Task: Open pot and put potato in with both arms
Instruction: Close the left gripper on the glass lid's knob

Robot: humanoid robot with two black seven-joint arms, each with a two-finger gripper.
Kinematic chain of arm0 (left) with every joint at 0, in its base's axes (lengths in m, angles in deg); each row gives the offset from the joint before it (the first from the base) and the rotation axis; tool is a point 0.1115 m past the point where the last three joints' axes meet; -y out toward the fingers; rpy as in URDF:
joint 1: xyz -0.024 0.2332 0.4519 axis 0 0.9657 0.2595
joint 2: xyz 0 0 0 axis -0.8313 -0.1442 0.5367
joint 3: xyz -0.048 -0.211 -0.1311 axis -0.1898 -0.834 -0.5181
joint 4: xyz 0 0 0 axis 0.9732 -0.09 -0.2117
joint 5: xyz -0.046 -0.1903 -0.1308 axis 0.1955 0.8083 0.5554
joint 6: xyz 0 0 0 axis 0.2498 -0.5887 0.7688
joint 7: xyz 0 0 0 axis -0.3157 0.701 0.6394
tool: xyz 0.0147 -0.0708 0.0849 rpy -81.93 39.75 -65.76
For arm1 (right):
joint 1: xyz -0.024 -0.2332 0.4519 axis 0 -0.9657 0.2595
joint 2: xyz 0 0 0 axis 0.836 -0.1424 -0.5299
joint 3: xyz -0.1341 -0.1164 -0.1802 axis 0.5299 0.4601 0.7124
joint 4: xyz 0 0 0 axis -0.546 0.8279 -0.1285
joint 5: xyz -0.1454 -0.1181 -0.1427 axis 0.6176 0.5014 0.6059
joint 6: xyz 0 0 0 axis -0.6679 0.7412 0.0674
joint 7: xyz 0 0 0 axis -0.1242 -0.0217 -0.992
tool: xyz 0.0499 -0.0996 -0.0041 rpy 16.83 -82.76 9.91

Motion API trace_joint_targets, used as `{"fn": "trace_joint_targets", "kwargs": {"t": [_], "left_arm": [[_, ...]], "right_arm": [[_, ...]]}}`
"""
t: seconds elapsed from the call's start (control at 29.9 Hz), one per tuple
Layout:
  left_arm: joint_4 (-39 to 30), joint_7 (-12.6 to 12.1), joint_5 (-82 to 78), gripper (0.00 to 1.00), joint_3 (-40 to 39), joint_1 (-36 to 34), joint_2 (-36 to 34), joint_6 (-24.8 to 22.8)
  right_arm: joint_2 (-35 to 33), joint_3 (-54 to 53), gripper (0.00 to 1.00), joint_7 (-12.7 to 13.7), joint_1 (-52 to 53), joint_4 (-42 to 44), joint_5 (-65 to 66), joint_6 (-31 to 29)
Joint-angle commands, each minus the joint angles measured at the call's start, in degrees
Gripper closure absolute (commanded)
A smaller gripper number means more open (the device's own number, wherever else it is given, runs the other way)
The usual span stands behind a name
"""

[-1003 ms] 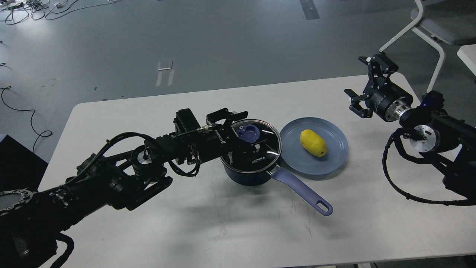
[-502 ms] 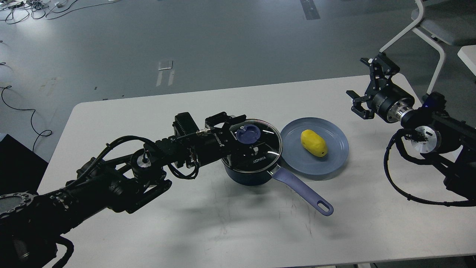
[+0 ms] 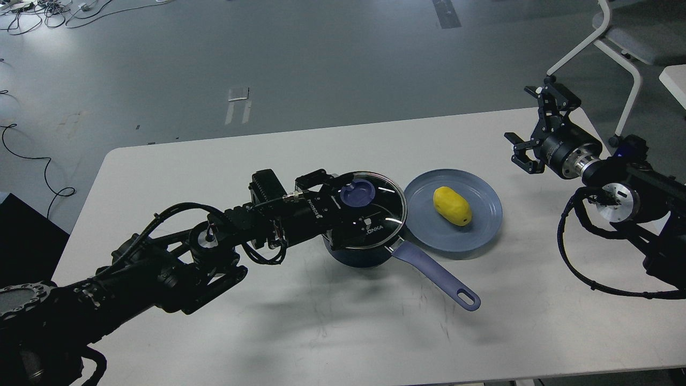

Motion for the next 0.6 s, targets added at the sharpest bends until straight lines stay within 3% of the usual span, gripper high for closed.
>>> {"fn": "trace_joint_targets", "kwargs": {"t": [0.0, 0.13, 0.37, 0.57], "left_arm": [[0.0, 0.0, -0.1, 0.12, 0.0, -0.1, 0.0, 0.0], [0.0, 0.0, -0.2, 0.33, 0.0, -0.1, 0.0, 0.0], [1.0, 0.0, -0.2, 0.47, 0.0, 0.0, 0.1, 0.0], [1.0, 0.0, 0.0, 0.51, 0.0, -0.3, 0.0, 0.1]], "right_arm": [[0.1, 0.1, 0.0, -0.1, 0.0, 0.0, 0.0, 0.0], [0.0, 0.1, 0.0, 0.0, 0.0, 0.1, 0.1, 0.0], [0.1, 0.1, 0.0, 0.0, 0.0, 1.2, 0.1, 0.0], [0.1, 0.1, 0.0, -0.1, 0.0, 1.5, 0.0, 0.0]]}}
